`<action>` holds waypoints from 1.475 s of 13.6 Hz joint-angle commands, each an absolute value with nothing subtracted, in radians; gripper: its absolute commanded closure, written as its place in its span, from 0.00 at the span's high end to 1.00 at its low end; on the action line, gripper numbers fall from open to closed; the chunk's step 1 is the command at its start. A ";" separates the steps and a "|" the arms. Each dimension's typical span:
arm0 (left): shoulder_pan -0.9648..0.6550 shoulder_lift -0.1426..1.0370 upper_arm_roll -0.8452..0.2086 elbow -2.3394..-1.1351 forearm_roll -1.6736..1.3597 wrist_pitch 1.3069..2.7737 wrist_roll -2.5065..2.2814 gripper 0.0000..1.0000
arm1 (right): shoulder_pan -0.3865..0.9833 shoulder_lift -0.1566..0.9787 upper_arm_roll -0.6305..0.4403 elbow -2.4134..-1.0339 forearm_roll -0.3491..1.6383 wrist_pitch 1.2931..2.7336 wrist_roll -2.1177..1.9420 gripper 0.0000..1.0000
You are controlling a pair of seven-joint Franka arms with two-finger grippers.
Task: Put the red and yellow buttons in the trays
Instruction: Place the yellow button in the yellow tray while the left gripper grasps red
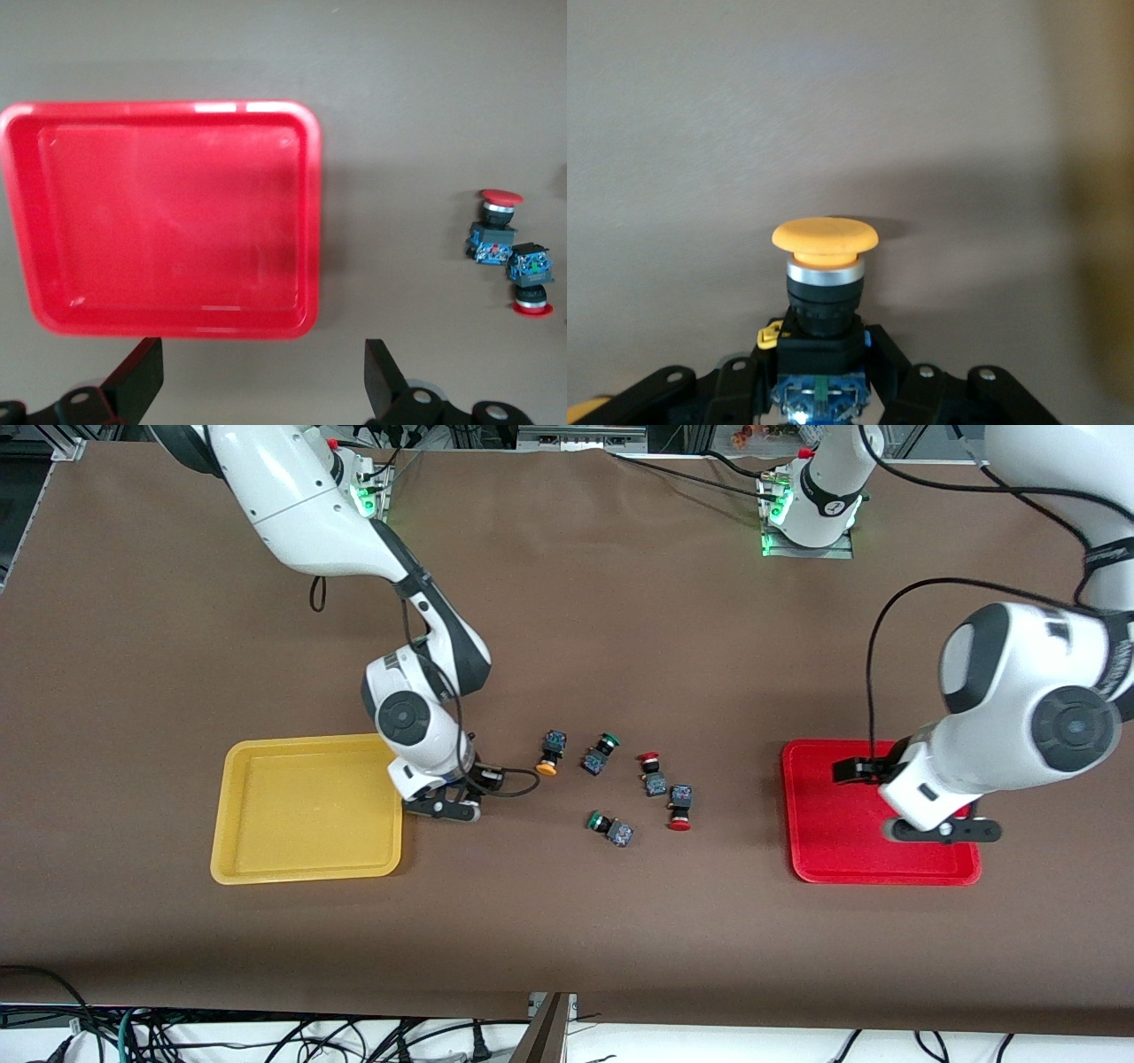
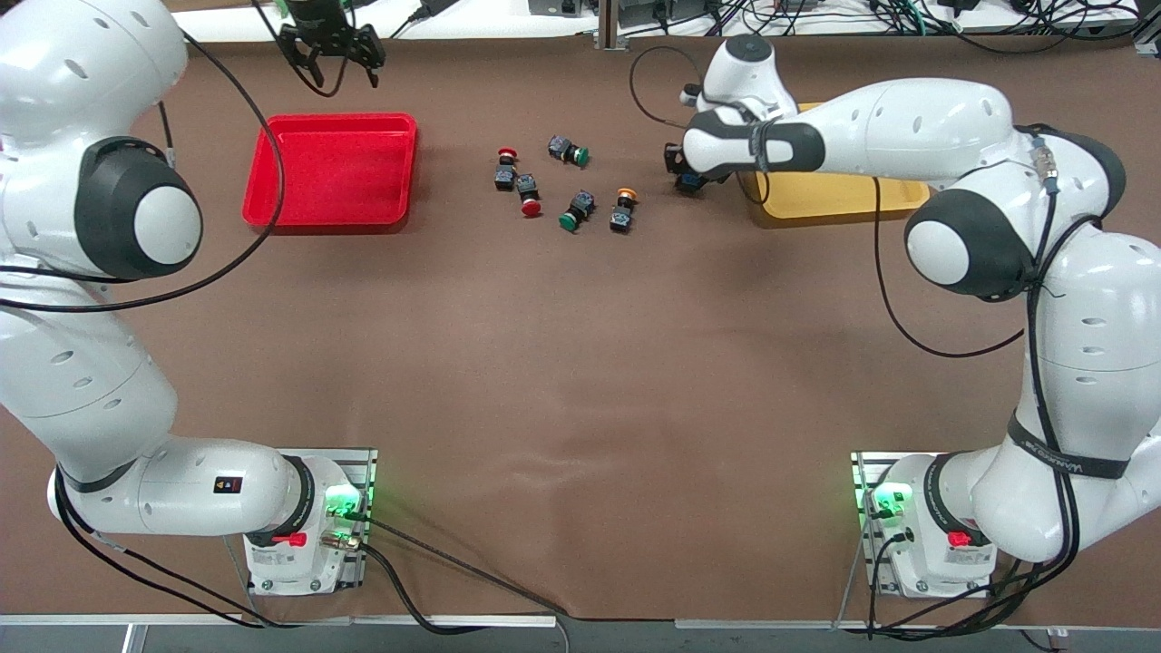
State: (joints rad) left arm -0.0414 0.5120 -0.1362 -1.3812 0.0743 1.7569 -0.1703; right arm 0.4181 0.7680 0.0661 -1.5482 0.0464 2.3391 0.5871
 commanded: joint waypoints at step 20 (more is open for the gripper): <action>-0.299 0.856 -0.135 -1.371 0.063 2.214 -0.449 1.00 | 0.354 0.692 0.109 -1.419 0.127 2.075 0.542 0.98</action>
State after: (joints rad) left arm -0.2890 0.8447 -0.1416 -1.3786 0.0590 2.2166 -0.4509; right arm 0.2941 0.6663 0.1022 -1.4310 0.0914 2.0369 0.4251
